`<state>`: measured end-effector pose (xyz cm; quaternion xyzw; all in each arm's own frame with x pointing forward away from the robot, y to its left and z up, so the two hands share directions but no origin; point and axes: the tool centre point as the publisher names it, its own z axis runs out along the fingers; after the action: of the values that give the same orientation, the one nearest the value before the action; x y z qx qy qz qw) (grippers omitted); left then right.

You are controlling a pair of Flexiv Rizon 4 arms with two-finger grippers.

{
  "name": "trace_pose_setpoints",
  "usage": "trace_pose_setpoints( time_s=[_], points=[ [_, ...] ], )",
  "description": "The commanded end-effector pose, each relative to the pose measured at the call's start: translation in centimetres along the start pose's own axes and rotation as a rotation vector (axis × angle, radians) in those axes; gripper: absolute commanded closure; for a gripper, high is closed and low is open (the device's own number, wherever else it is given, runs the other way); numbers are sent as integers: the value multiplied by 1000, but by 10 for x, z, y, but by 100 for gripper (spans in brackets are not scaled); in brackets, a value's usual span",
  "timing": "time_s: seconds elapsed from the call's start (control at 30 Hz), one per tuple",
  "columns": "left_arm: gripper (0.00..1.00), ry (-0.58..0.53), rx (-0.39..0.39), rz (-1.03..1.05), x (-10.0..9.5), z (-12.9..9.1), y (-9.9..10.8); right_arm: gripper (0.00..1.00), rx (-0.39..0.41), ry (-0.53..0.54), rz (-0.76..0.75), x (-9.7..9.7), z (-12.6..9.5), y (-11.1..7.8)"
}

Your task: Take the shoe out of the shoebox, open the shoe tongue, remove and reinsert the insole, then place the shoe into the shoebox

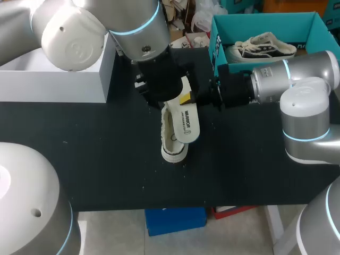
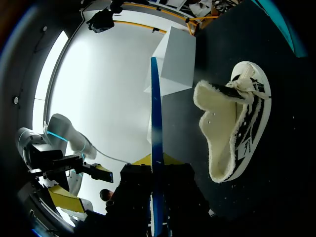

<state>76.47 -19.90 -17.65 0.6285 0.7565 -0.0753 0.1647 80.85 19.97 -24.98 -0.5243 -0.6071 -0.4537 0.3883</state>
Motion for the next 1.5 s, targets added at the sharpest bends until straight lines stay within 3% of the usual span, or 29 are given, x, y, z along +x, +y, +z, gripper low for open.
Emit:
trace_pose_setpoints(
  time_s=[0.03,0.33,0.77,0.93,1.0,1.03,1.5],
  points=[
    [0,-17,-18,3,3,6,-16,100,-2,0,0,0,2,0],
    [0,-47,-31,-8,0,2,-30,100,-2,0,0,0,2,0],
    [0,-275,-29,-68,16,-26,5,100,-2,0,0,0,2,0],
    [0,-451,2,-23,20,-34,14,100,-2,0,0,0,2,0],
    [0,-543,51,11,22,-36,15,100,-2,0,0,0,2,0],
    [0,-610,125,76,23,-38,14,100,-2,0,0,0,2,0],
    [0,-584,138,52,24,-38,14,100,-2,0,0,0,2,0]
  ],
)
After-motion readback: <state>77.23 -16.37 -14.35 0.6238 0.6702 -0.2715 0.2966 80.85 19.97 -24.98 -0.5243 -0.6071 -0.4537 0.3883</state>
